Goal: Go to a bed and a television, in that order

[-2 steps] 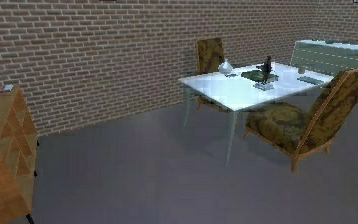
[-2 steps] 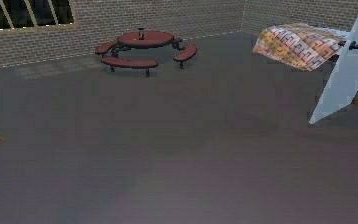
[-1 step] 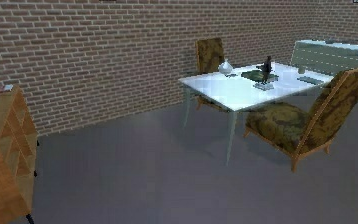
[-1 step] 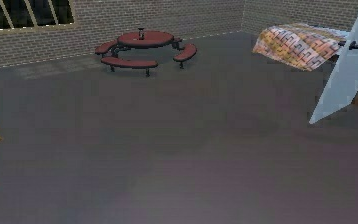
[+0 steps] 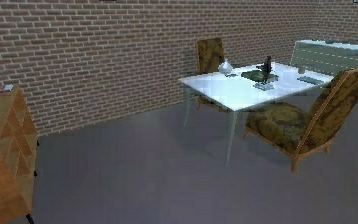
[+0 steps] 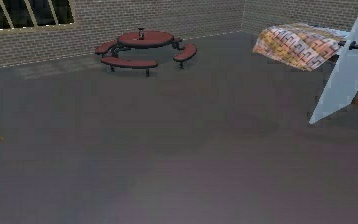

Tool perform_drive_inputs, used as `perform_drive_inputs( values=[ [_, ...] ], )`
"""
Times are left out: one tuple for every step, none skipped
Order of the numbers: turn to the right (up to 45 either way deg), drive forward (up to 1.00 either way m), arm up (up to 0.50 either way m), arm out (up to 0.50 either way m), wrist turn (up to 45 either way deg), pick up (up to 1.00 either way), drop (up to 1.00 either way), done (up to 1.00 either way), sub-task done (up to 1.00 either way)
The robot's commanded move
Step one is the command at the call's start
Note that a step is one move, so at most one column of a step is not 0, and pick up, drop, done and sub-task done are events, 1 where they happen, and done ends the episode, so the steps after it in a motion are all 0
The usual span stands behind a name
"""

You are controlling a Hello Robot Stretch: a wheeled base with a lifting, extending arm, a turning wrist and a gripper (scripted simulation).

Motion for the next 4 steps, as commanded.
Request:
perform_drive_inputs(
  values=[
    [-45.0, 0.00, 0.00, 0.00, 0.0, 0.00, 0.00, 0.00, 0.00],
    [-45.0, 0.00, 0.00, 0.00, 0.0, 0.00, 0.00, 0.00, 0.00],
    [-45.0, 0.00, 0.00, 0.00, 0.0, 0.00, 0.00, 0.00, 0.00],
    [-45.0, 0.00, 0.00, 0.00, 0.0, 0.00, 0.00, 0.00, 0.00]
  ],
)
